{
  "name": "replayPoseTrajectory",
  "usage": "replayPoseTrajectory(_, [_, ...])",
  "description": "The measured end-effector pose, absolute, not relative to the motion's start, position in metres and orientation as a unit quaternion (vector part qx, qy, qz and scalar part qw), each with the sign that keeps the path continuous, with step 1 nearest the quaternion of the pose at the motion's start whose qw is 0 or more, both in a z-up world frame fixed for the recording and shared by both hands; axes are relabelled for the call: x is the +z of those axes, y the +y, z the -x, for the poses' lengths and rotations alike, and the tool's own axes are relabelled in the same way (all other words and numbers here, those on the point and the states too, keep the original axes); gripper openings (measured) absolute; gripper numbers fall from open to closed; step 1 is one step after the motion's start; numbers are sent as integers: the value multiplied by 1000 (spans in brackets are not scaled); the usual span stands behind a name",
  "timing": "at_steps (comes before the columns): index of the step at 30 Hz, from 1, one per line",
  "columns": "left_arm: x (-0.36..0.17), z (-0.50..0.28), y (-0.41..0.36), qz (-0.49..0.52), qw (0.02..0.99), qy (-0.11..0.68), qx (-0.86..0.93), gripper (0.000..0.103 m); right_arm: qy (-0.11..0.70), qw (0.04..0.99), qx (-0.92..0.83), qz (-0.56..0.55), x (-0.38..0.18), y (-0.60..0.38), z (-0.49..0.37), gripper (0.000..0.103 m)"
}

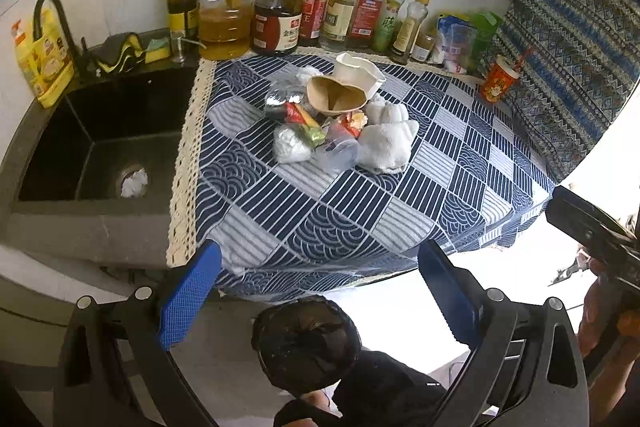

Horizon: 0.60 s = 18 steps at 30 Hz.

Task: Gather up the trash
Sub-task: 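Move both tools toward the trash pile on the table, then grasp the red snack wrapper with the left tool while the right tool grasps a white tissue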

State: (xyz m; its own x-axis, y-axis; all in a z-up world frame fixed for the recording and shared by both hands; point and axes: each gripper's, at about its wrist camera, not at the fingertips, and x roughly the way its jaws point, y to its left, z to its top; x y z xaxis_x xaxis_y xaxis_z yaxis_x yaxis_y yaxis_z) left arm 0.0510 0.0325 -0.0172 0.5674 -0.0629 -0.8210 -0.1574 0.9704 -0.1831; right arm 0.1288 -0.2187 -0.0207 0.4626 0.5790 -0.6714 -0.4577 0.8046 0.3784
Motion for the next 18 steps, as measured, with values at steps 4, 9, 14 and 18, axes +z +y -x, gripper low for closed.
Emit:
replayPoseTrajectory(4, [-21,-69,42,139,870,472,26,96,439,840,308,-87,-31,-219,-151,99])
replayPoseTrajectory(9, [-32,-97,54,153,859,487,34,96,454,828,314,-97,-47,-217,-179,99])
replayPoseTrajectory(14, [-49,-132,62,163,848,504,27,96,476,806,334,-107,-70,-206,-208,99])
replayPoseTrajectory(18, [-64,-165,74,188,841,507,24,96,489,792,350,-108,-85,-190,-232,99])
